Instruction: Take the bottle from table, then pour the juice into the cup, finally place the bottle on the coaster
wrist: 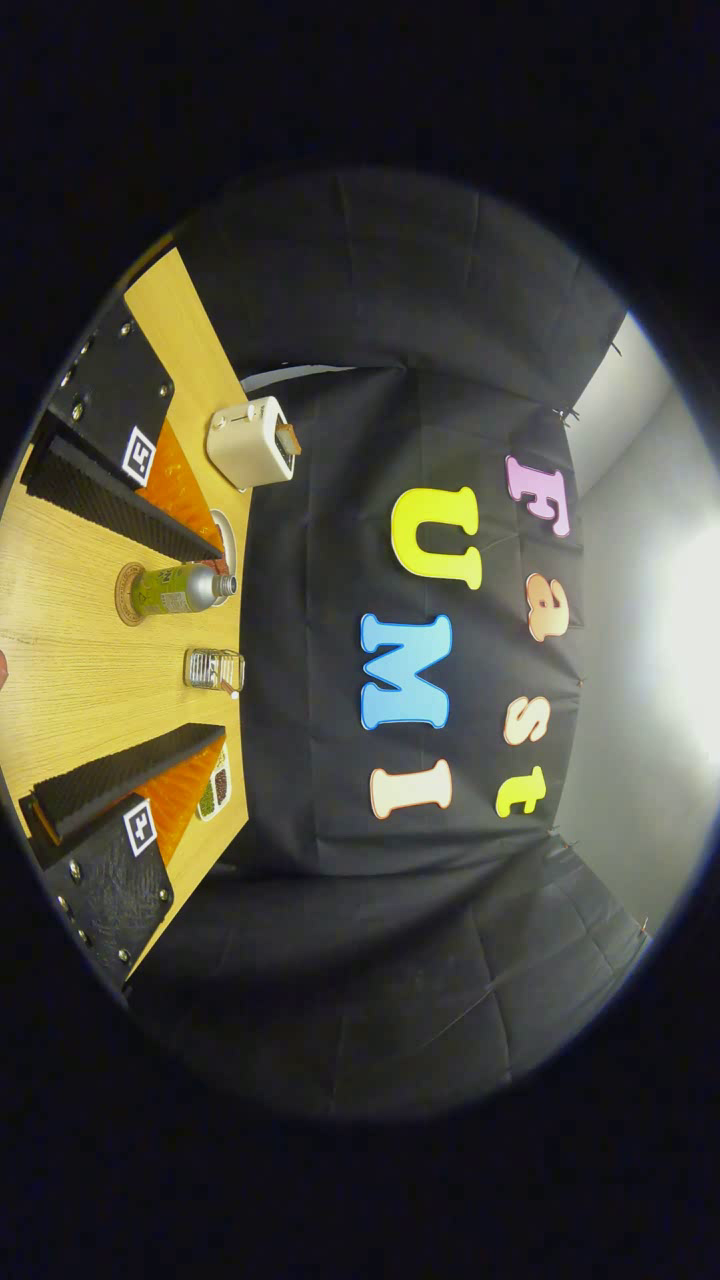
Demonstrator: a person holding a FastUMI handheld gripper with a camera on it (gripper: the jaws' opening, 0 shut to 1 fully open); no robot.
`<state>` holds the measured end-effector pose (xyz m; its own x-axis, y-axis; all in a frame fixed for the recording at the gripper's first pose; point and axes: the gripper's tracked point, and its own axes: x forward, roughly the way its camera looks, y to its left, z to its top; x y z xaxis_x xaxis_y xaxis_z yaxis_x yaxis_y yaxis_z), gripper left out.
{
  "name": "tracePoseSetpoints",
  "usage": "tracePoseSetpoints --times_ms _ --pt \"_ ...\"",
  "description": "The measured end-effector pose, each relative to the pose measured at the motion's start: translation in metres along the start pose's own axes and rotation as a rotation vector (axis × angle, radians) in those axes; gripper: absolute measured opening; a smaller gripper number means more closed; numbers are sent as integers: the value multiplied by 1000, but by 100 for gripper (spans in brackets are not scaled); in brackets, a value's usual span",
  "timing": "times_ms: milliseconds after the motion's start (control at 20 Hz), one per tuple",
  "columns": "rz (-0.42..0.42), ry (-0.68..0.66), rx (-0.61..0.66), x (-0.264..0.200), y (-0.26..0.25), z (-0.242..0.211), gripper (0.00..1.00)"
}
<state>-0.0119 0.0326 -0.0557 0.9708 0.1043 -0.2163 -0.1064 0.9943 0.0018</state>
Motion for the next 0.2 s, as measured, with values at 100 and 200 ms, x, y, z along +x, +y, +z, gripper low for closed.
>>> tracePoseSetpoints --times_ms 100,200 --pt "-6 4 31 -9 0 -1 98" --pt "-14 -7 44 -16 -2 2 98"
